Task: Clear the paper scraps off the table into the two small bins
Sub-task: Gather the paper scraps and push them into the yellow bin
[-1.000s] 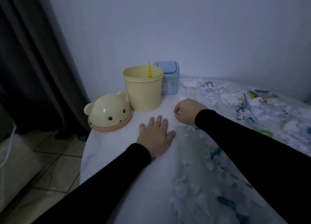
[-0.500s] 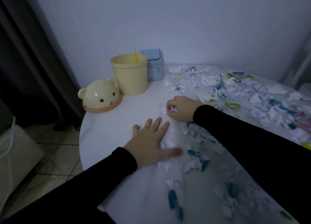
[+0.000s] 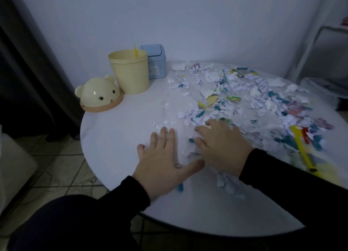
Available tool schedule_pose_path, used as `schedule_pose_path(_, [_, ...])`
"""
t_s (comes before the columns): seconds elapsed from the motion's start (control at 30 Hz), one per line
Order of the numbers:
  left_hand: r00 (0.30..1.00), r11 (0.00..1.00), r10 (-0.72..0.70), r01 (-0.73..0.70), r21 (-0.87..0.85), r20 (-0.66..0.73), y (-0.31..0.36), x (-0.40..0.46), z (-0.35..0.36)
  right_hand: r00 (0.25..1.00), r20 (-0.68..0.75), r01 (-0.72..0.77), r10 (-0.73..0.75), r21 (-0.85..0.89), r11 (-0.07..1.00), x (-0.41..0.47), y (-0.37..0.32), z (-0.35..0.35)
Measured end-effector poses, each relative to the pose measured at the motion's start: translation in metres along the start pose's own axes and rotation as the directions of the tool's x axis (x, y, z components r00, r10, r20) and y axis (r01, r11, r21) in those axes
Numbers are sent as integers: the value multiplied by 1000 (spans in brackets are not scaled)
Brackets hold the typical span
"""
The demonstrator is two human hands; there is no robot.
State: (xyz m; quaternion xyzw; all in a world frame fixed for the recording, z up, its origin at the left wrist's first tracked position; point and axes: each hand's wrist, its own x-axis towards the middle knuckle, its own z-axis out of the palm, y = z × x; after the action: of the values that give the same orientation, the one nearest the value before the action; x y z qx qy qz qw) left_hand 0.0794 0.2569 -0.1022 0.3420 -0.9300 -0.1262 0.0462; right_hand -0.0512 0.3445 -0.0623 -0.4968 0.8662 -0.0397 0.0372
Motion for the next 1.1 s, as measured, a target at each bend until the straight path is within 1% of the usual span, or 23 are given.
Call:
schedule_pose_path(0.1, [999, 997, -29, 30, 77, -15, 7, -5, 12, 995, 59, -79, 76, 45, 996, -26, 7, 23])
schedule_pose_path(0.23, [996, 992, -76, 80, 95, -46, 4, 7, 12, 993, 4, -119, 119, 93, 989, -24, 17, 38])
schedule_pose_path(0.33, [991, 987, -104, 113, 112, -83, -5, 27, 11, 995, -31, -88, 90, 61, 994, -2, 19, 42])
schedule_pose_path(0.4, [992, 990, -80, 91, 104, -101, -10, 42, 6, 994, -62, -82, 86, 59, 995, 21, 20, 39])
schedule_pose_path(0.47, [991, 1000, 5, -3, 13, -130, -12, 54, 2, 991, -105, -77, 81, 41, 996, 41, 20, 34])
schedule_pose_path(0.5, [985, 995, 36, -51, -83, -167, -12, 58, -1, 989, -132, -70, 72, 20, 997, 49, 20, 31])
schedule_pose_path(0.57, [963, 956, 15, -93, -280, -268, -10, 64, -6, 979, -196, -56, 62, 36, 998, 54, 18, 24])
schedule_pose_path(0.6, [946, 945, -20, -87, -314, -322, -8, 66, -9, 967, -245, -51, 66, 68, 996, 54, 16, 20])
schedule_pose_path(0.67, [929, 972, -80, -7, -234, -362, -4, 61, -10, 941, -329, -50, 81, 103, 993, 46, 14, 17])
schedule_pose_path(0.7, [939, 985, -100, 47, -165, -330, -1, 57, -9, 934, -345, -62, 93, 98, 993, 42, 14, 18])
schedule_pose_path(0.73, [959, 991, -114, 92, -97, -259, 1, 53, -5, 937, -328, -92, 120, 99, 991, 37, 13, 21])
schedule_pose_path(0.8, [985, 991, -130, 133, 18, -112, 6, 47, 3, 959, -215, -166, 186, 110, 980, 31, 11, 30])
schedule_pose_path(0.87, [989, 985, -140, 144, 91, -47, 7, 50, 9, 972, -100, -201, 214, 124, 972, 34, 10, 41])
schedule_pose_path(0.93, [989, 984, -135, 141, 110, -58, 4, 60, 8, 976, -79, -190, 201, 126, 974, 46, 12, 44])
schedule_pose_path(1.03, [990, 981, -112, 124, 149, -85, -4, 84, 4, 978, -104, -170, 180, 94, 981, 72, 15, 45])
schedule_pose_path(1.1, [989, 985, -107, 119, 125, -98, -10, 103, 1, 976, -127, -171, 178, 66, 983, 89, 17, 43])
